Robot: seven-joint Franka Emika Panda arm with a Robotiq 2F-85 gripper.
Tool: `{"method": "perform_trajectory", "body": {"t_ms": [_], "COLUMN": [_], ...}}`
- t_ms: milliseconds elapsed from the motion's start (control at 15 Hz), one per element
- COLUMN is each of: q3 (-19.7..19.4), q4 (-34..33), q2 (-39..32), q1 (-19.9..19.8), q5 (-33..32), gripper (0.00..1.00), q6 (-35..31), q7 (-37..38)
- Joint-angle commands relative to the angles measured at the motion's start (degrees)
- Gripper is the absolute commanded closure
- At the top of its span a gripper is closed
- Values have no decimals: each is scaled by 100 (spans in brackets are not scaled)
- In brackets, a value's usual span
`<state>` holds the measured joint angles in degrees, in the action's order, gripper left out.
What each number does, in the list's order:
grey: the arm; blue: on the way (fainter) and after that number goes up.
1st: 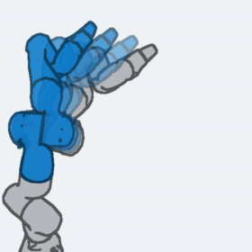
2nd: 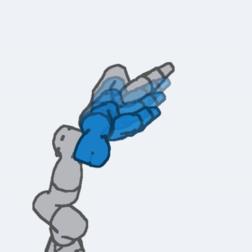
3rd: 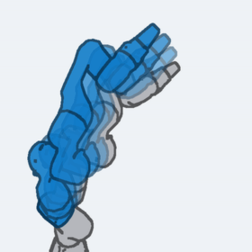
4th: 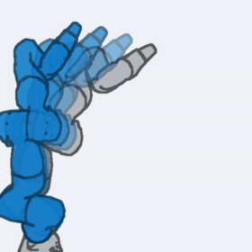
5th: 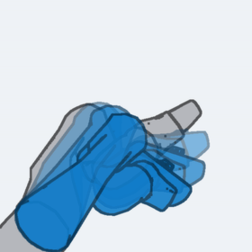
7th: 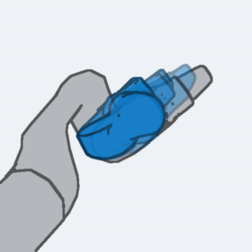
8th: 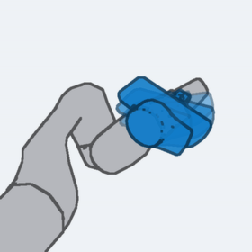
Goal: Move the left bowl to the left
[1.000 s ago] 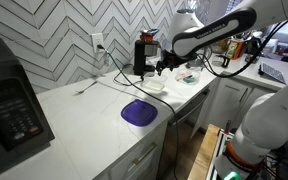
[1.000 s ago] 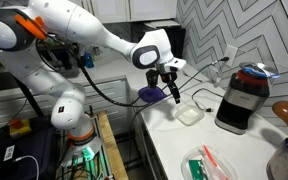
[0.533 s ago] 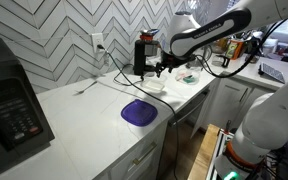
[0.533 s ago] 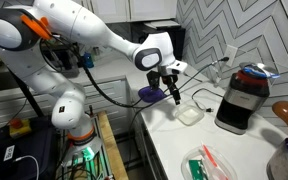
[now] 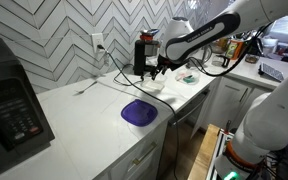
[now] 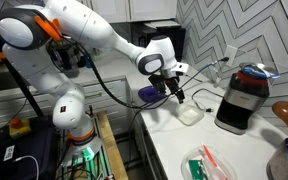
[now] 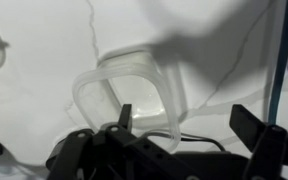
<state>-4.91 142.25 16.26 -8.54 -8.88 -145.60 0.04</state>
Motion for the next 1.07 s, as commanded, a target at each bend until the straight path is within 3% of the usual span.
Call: {"method": "perform_trajectory", "body": {"t_ms": [0,133,200,267,400,600,667,867,1000], "q3": [-194,-210,-230,-239,-249,-233,-218,-197,-187], "q4": [-115,-203,-268,-333,-453,-632,-676,-765,-806], "q2": [-379,-542,-633,-717,-871,-1080,-1125,-1172,-1165], "q1": [131,95,106,113,136,147,145,149,139], "q5": [214,120,140,148,194,234,208,179,87], "gripper": [7,18,17,31,36,60,74,97,100], "q6": [-99,-209,-233,-249,-291,-331,-334,-265,-165], "q7": [-597,-758,-878,-976,-1177,-1364,-1368,-1393,-1342]}}
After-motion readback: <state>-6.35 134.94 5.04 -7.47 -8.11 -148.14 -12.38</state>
